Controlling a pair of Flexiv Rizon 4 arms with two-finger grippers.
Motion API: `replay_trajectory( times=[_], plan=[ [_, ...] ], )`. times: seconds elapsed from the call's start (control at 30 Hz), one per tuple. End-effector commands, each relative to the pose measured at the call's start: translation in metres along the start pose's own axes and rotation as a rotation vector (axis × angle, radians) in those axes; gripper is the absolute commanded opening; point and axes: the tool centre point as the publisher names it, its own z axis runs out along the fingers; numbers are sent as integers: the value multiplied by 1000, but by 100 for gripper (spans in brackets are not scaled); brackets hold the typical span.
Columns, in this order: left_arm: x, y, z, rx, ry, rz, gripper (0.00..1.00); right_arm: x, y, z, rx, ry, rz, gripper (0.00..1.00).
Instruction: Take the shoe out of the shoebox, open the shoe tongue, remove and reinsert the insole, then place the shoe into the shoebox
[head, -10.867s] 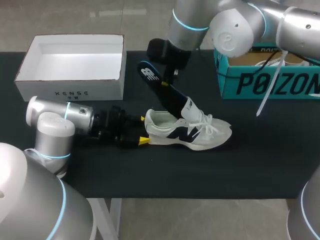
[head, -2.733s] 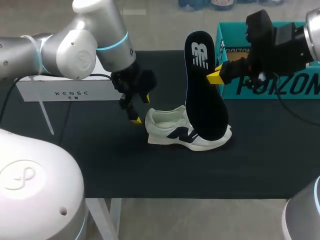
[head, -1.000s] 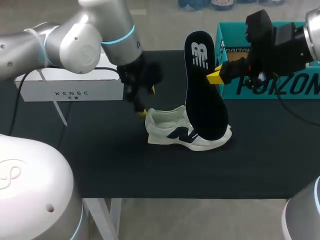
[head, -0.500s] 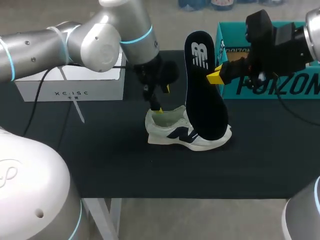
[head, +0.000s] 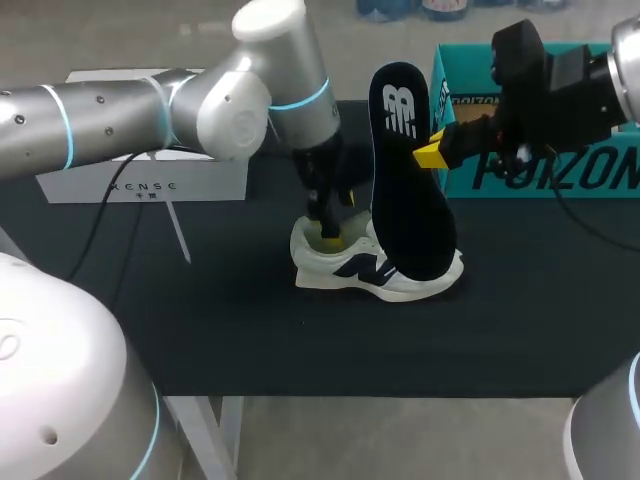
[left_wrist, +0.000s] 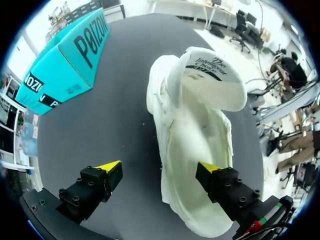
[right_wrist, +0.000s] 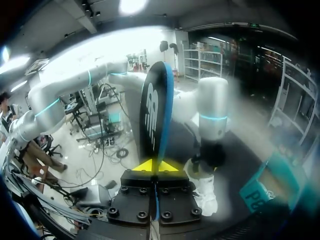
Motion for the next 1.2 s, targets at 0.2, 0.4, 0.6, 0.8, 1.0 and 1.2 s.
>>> replay_trajectory(
  times=[0.2,0.4,0.6,0.8,1.0,1.2],
  plan=[
    [0,0,8,-6,-5,2,0,-1,1,2,2,0,1,0],
    [3,-1,8,4,3,18,0,-1,1,2,2,0,1,0],
    [6,-2,9,10,16,24,0,-1,1,2,2,0,1,0],
    [7,-2,8,18,22,35,0,-1,1,2,2,0,1,0],
    [8,-7,3,29,35,80,0,-1,1,2,2,0,1,0],
    [7,-14,-6,33,76,164,0,-1,1,2,2,0,1,0]
  ],
)
